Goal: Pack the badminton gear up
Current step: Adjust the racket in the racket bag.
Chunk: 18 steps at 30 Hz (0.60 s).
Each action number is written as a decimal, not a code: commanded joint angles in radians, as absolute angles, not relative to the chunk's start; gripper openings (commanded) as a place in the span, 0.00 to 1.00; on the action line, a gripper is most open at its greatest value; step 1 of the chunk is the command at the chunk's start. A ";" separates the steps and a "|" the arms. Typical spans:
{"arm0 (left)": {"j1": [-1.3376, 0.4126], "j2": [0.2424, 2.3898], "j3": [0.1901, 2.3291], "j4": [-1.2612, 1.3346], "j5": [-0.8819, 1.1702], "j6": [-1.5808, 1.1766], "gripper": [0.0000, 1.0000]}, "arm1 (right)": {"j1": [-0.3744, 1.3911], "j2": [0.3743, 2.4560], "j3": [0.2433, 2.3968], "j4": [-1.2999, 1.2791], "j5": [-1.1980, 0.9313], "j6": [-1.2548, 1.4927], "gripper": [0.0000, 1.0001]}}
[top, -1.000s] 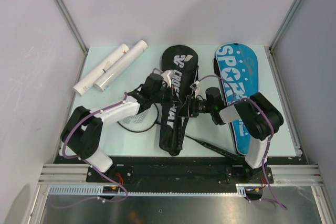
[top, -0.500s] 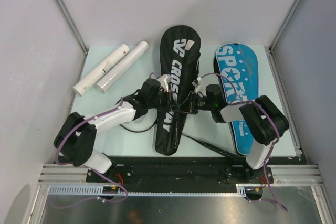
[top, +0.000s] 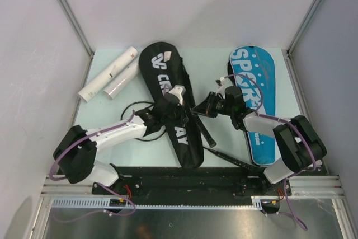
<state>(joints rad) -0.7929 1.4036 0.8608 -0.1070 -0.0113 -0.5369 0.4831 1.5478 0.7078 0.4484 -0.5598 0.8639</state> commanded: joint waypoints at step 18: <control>-0.870 1.418 0.896 -0.252 -0.123 -0.549 0.00 | 0.453 1.708 0.876 0.395 -0.690 0.582 0.11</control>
<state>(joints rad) -0.8642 1.5028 0.8810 -0.2581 -0.1318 -0.5495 0.5163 1.5730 0.7319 0.4805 -0.4873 0.7769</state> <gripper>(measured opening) 0.008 0.034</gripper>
